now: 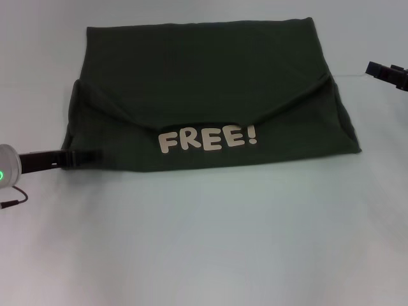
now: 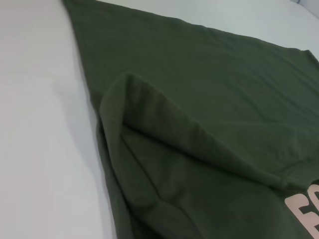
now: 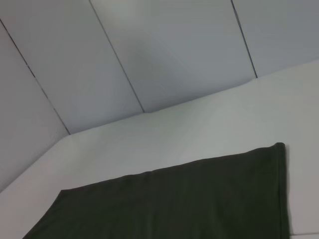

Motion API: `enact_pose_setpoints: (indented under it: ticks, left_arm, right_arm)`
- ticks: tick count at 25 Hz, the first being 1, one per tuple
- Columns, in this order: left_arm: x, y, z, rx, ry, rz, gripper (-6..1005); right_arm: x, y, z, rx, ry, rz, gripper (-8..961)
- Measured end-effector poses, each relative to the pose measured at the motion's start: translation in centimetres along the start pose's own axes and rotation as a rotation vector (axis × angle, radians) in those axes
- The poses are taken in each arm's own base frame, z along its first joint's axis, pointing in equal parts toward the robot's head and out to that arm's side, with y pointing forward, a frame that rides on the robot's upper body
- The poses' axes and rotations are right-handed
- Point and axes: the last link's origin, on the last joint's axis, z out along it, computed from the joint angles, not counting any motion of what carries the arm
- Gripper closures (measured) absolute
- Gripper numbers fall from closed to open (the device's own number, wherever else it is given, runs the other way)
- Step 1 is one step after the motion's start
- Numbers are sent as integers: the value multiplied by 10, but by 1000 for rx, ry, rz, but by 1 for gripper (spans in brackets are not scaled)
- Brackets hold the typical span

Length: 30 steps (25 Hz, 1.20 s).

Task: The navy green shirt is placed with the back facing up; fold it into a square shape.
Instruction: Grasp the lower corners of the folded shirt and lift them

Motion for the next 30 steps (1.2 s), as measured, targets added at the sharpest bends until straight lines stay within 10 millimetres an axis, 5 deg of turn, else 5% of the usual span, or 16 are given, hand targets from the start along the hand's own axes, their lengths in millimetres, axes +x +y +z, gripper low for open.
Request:
enact_pose_setpoints:
  ticks: [5, 15, 26, 30]
  left_arm:
    - [1, 1, 1, -2, -1, 2, 299]
    - [6, -3, 0, 21, 11, -47, 750]
    - [4, -1, 1, 14, 2, -45, 936]
    - [3, -1, 2, 13, -4, -51, 930]
  right_arm:
    - [0, 0, 0, 2, 1, 2, 238]
    - [2, 1, 1, 1, 5, 6, 239]
    - [5, 3, 2, -4, 8, 10, 239]
    - [5, 3, 2, -5, 8, 10, 238]
